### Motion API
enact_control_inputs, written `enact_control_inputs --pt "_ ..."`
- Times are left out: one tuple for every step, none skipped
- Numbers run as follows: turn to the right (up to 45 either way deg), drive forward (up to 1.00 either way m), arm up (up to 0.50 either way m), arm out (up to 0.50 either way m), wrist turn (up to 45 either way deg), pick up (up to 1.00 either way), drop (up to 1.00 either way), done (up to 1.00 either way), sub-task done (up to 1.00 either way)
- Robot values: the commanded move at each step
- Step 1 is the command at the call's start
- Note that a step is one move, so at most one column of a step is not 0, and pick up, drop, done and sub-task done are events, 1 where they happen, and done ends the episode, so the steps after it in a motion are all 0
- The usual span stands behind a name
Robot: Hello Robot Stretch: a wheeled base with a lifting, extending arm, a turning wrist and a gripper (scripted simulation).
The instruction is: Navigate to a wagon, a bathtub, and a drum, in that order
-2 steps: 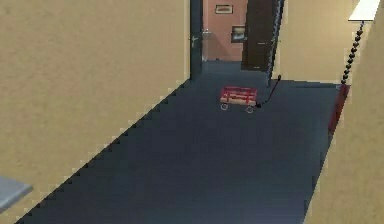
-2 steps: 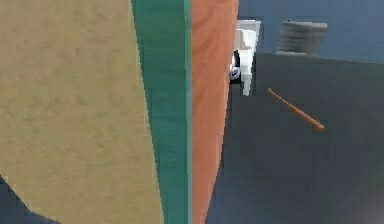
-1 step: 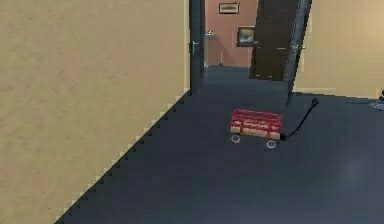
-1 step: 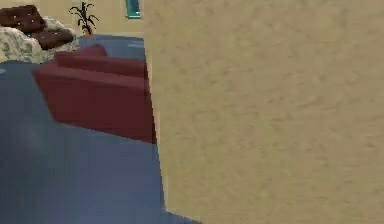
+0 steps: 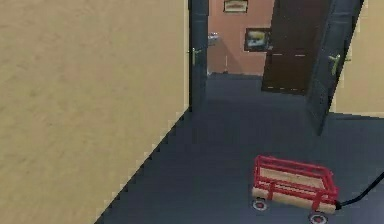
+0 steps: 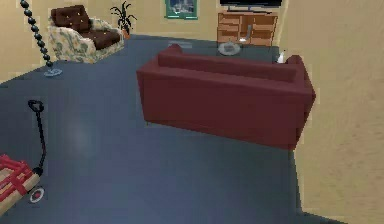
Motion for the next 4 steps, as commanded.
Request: enact_control_inputs --pt "-3.0 0.00 0.00 0.00 0.0 0.00 0.00 0.00 0.00" --pt "0.0 1.00 0.00 0.00 0.0 0.00 0.00 0.00 0.00" --pt "-12.0 0.00 0.00 0.00 0.0 0.00 0.00 0.00 0.00" --pt "0.0 0.15 0.00 0.00 0.0 0.00 0.00 0.00 0.00"
